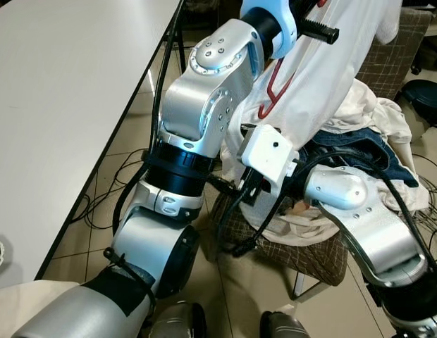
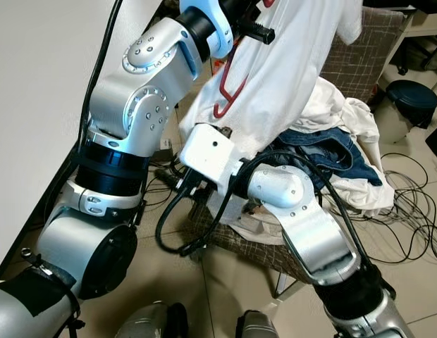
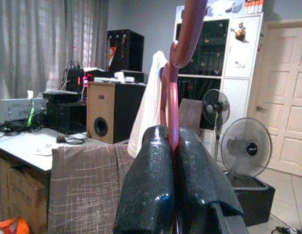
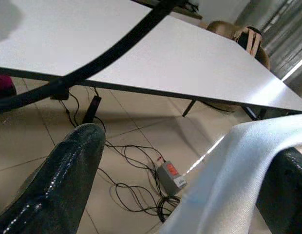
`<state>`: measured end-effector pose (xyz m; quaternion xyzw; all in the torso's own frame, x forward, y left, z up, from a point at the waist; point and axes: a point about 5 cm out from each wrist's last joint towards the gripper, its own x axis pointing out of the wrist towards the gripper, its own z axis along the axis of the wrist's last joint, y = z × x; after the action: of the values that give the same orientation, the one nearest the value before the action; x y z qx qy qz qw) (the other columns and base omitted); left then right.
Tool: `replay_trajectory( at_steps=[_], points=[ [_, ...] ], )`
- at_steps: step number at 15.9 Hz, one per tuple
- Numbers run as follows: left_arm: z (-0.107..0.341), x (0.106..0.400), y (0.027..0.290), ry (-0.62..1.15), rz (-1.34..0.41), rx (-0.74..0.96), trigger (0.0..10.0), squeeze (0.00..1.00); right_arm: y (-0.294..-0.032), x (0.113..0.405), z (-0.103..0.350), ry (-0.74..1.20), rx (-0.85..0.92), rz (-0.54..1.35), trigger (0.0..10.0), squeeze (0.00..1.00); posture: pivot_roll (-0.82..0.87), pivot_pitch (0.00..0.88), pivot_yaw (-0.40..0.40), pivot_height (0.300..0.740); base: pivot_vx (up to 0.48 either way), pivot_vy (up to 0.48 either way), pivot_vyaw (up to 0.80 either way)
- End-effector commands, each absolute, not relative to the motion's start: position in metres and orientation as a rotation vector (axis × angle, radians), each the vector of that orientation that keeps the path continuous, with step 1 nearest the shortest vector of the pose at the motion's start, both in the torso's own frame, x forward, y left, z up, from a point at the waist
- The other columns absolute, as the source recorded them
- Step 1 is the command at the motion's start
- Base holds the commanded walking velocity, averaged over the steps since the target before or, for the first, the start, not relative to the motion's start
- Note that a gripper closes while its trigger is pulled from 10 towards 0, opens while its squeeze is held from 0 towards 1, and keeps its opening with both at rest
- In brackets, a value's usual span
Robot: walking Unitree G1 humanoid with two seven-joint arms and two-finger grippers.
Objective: Hang hanger
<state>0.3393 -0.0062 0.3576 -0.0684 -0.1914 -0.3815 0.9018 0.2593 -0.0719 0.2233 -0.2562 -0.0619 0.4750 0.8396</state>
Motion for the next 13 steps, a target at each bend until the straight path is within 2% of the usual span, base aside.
replay_trajectory(
  at_steps=[1,6,10,13],
  points=[
    [0.37,0.333,-0.01,-0.438,-0.803,-0.098,10.0,0.0,-0.073,0.254,0.225,-0.092,-0.551,1.014,10.0,0.0,-0.15,0.074,0.058,0.74,0.0,0.0,0.0],
    [0.365,0.338,-0.008,-0.412,-0.782,-0.061,10.0,0.0,-0.086,0.249,0.222,0.002,-0.614,0.993,10.0,0.0,-0.15,0.07,0.065,0.74,0.0,0.0,0.0],
    [0.365,0.339,-0.008,-0.412,-0.773,-0.03,10.0,0.0,-0.082,0.25,0.257,-0.127,-0.563,0.976,10.0,0.0,-0.15,0.067,0.067,0.74,0.0,0.0,0.0],
    [0.363,0.339,-0.01,-0.404,-0.779,-0.013,10.0,0.0,-0.084,0.25,0.267,-0.126,-0.577,0.992,10.0,0.0,-0.15,0.063,0.064,0.74,0.0,0.0,0.0]
  ],
)
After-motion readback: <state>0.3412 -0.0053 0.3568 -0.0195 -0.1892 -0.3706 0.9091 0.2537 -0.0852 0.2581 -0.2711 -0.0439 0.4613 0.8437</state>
